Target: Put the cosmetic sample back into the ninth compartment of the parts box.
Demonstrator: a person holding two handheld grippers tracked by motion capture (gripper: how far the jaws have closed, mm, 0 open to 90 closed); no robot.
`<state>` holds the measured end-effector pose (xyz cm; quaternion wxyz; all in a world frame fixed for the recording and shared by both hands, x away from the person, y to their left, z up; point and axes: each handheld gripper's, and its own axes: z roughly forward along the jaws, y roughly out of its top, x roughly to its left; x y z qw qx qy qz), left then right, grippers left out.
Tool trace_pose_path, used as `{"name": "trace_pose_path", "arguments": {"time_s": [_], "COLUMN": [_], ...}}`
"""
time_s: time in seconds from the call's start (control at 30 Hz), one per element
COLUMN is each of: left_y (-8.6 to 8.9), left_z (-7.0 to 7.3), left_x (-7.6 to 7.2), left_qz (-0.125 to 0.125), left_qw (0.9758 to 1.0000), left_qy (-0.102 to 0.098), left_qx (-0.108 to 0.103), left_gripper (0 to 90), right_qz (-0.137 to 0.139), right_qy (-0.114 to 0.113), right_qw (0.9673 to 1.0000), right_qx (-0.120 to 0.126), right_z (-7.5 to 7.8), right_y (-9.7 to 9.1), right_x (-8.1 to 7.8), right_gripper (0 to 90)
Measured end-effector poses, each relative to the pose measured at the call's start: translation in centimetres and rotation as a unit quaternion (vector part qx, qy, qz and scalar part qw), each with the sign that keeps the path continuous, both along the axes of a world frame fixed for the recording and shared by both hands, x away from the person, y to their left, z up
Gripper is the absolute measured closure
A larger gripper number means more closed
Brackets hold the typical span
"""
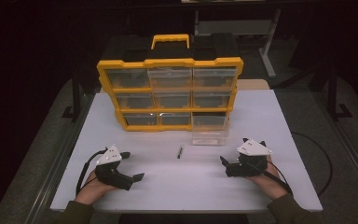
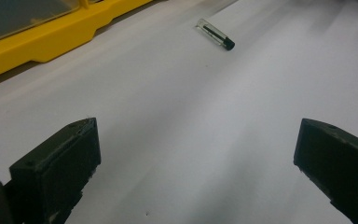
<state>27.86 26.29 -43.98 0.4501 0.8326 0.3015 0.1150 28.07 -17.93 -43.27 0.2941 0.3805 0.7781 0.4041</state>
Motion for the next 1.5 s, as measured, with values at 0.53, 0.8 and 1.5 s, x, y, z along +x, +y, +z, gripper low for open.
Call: {"name": "trace_pose_path", "arguments": {"time_s": [0.53, 0.8, 1.5], "left_y": [0.0, 0.0, -0.1], "left_z": [-0.1, 0.0, -0.1], "left_x": [0.0, 0.1, 0.0], "left_qz": [-0.001, -0.001, 0.0], "left_qw": [1.0, 1.0, 1.0], "left_qy": [0.0, 0.0, 0.001], "left_qx": [0.005, 0.005, 0.0], "left_gripper": [0.0, 0.1, 0.1], "right_qz": [-0.007, -0.012, 0.025], "right_qy": [0.041, 0.052, 0.04], "right_qw": [0.9977, 0.9961, 0.996], "right_qx": [0.053, 0.07, 0.076], "right_z": [0.1, 0.2, 0.6], "right_y": [-1.0, -1.5, -2.0], "right_x": [0.8, 1.2, -1.3], "right_gripper": [0.0, 0.0, 0.0]}}
